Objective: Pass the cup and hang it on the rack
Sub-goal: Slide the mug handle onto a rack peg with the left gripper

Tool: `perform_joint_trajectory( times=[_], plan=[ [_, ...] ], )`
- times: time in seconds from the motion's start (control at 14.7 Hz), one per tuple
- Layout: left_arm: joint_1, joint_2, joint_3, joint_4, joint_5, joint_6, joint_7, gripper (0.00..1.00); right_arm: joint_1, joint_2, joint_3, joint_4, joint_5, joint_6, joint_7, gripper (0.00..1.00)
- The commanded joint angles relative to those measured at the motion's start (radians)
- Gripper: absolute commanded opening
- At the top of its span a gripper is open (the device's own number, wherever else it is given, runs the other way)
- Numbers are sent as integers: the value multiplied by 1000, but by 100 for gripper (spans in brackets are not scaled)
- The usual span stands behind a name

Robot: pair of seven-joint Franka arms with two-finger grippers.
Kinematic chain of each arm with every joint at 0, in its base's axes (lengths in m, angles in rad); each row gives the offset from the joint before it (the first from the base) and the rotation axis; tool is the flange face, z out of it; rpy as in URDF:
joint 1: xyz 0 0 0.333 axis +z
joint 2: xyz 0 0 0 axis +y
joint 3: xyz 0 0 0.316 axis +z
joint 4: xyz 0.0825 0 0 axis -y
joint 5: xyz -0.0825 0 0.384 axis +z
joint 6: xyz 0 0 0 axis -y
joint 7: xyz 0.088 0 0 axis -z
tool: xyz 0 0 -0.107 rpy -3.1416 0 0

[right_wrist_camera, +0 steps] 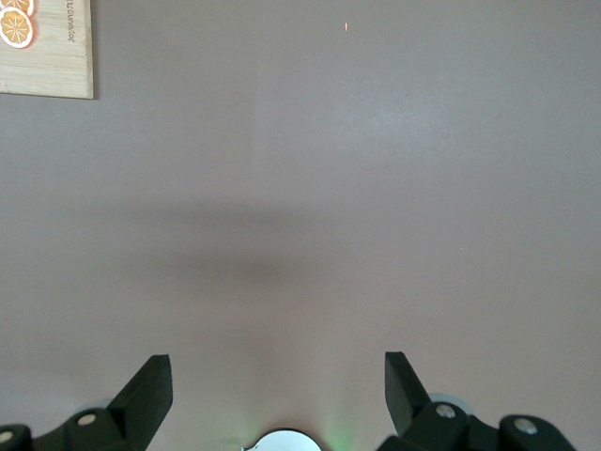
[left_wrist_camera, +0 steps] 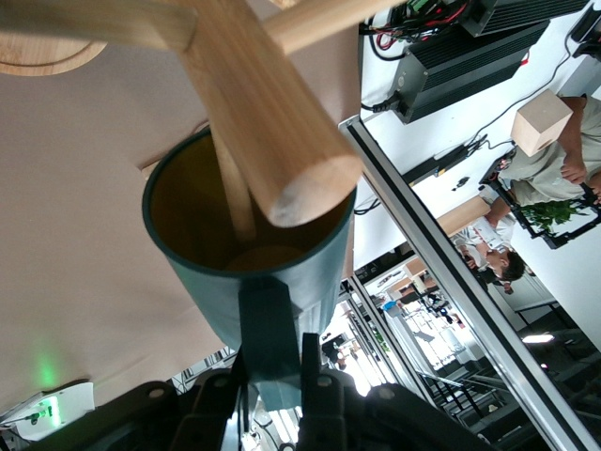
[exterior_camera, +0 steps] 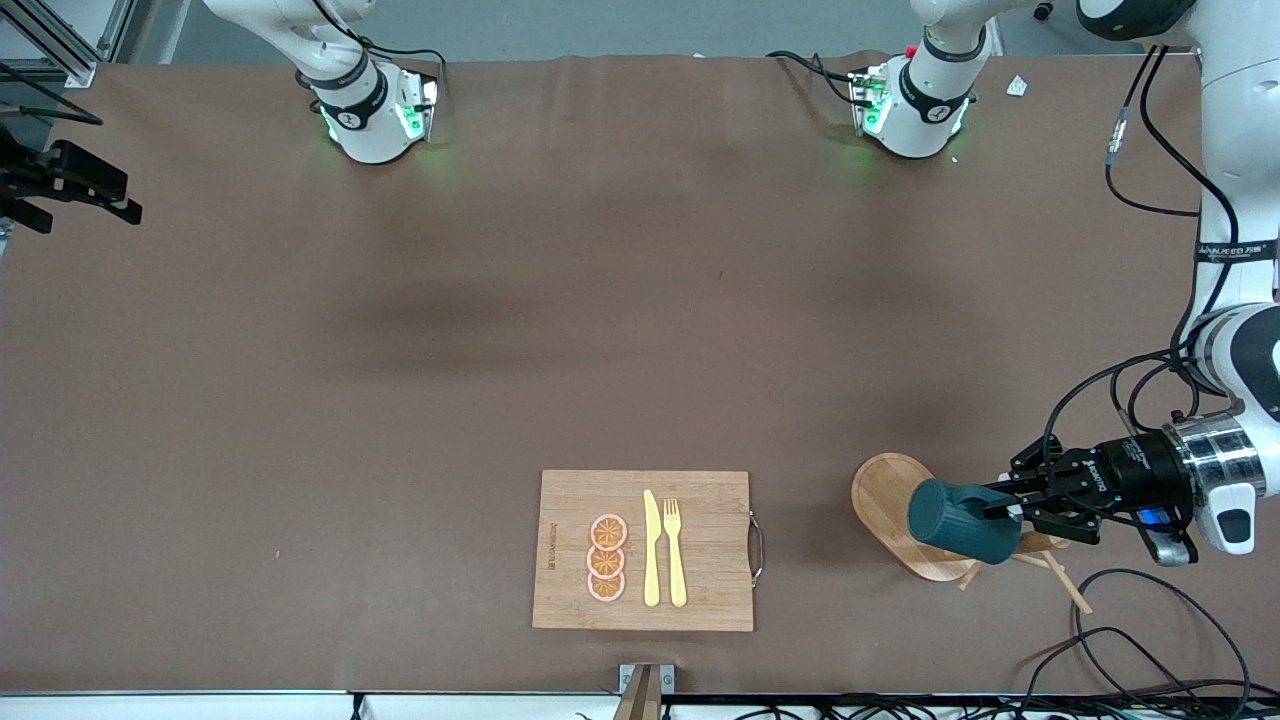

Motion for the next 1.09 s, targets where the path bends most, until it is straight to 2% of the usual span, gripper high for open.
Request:
perform_joint_trajectory(
  times=[0.0,1.02],
  plan=[
    [18,9,-5,3,-29,3,25,1,-6,-30,3,-31,15,5,-10,100],
    [35,45,-5,3,-29,3,94,5,-4,-30,5,-31,15,12,-10,100]
  ],
)
